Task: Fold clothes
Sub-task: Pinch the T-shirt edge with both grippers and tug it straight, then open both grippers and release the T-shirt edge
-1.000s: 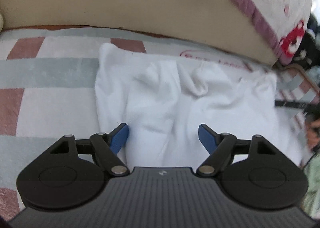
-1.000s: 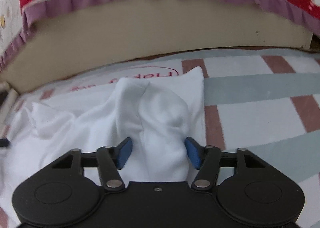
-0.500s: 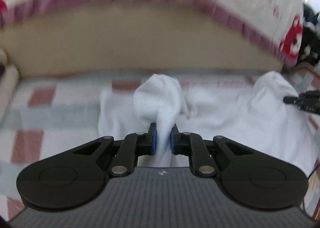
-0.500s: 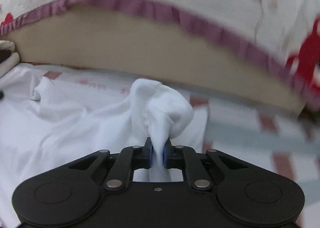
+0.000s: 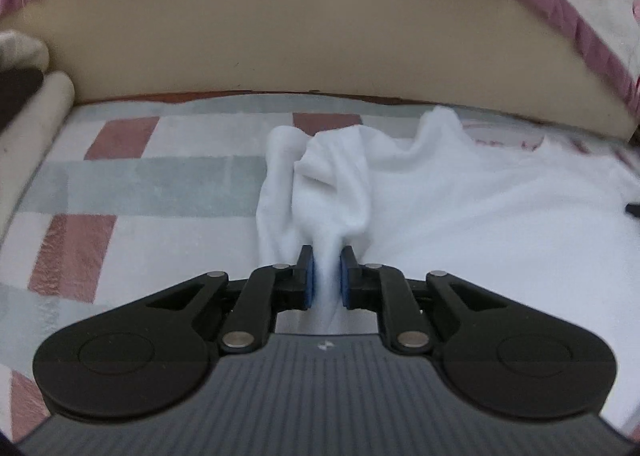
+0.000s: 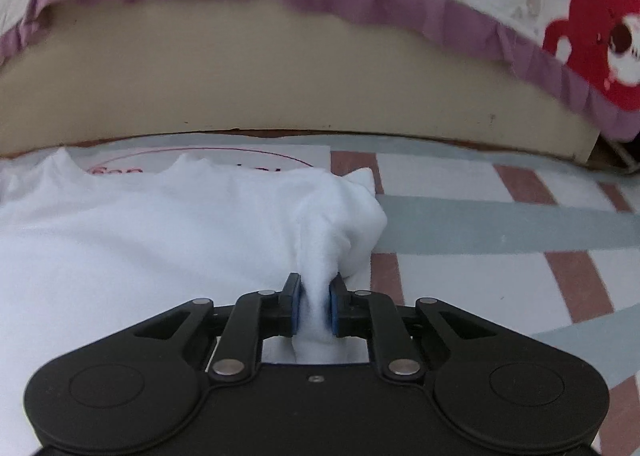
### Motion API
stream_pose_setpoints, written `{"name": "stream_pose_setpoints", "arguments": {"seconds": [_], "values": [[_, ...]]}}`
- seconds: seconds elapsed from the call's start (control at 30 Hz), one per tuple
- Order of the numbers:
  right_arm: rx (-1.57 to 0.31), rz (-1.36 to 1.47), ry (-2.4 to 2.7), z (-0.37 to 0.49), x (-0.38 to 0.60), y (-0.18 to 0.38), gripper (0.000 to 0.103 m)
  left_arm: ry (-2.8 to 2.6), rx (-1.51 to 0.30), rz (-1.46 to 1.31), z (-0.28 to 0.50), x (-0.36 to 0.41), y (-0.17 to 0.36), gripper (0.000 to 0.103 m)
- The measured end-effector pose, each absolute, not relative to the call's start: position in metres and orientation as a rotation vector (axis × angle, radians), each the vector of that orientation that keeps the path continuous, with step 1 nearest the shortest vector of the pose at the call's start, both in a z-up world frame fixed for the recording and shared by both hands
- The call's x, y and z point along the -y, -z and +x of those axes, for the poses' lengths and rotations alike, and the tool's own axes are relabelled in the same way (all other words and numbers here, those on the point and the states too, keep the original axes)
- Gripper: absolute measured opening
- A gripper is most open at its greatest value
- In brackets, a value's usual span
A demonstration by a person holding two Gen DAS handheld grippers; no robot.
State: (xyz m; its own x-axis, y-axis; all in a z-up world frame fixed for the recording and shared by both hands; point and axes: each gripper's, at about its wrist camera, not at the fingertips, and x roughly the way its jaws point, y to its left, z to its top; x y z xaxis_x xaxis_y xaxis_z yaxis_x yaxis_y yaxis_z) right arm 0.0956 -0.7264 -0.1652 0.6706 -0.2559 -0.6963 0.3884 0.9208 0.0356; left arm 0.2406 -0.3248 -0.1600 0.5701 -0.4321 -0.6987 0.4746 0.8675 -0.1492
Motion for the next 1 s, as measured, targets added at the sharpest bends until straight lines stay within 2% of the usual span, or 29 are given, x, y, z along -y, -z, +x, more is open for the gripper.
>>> {"name": "stream_pose_setpoints", "arguments": {"seconds": [0.03,0.13,0.2,0.23,0.27,0.3,0.33,0.5,0.6,0.7,0.83,1.0], "values": [[-0.727,0.214,0.368,0.094,0.731,0.162,0.016,0.531,-0.793,0.040,0.241,0.320,0.158,0.007],[-0.613,0.163,0.379,0.084,0.725,0.149,0.010,0.518,-0.808,0.010,0.239,0.311,0.154,0.008],[-0.646,0.141,0.414,0.087,0.727,0.149,0.010,0.507,-0.828,-0.005,0.237,0.306,0.151,0.010],[-0.676,0.147,0.436,0.089,0.731,0.155,0.012,0.502,-0.838,-0.013,0.236,0.303,0.149,0.011],[-0.706,0.153,0.459,0.090,0.735,0.160,0.027,0.497,-0.848,-0.020,0.235,0.301,0.148,0.013],[-0.726,0.155,0.481,0.090,0.738,0.164,0.035,0.491,-0.858,-0.028,0.234,0.298,0.146,0.022],[-0.725,0.147,0.496,0.088,0.738,0.164,0.038,0.486,-0.868,-0.036,0.233,0.296,0.145,0.031],[-0.754,0.152,0.547,0.087,0.736,0.148,0.047,0.459,-0.917,-0.074,0.229,0.283,0.138,0.035],[-0.700,0.472,0.396,0.069,0.750,0.135,0.048,0.442,-0.946,-0.097,0.226,0.275,0.134,0.048],[-0.673,0.676,0.287,0.051,0.747,0.117,0.049,0.421,-0.977,-0.058,0.207,0.278,0.133,0.048],[-0.648,0.659,0.256,0.021,0.725,0.092,0.050,0.390,-0.984,0.045,0.173,0.286,0.133,0.048],[-0.711,0.806,0.378,-0.024,0.720,0.094,0.052,0.385,-1.027,0.044,0.140,0.286,0.136,0.048]]}}
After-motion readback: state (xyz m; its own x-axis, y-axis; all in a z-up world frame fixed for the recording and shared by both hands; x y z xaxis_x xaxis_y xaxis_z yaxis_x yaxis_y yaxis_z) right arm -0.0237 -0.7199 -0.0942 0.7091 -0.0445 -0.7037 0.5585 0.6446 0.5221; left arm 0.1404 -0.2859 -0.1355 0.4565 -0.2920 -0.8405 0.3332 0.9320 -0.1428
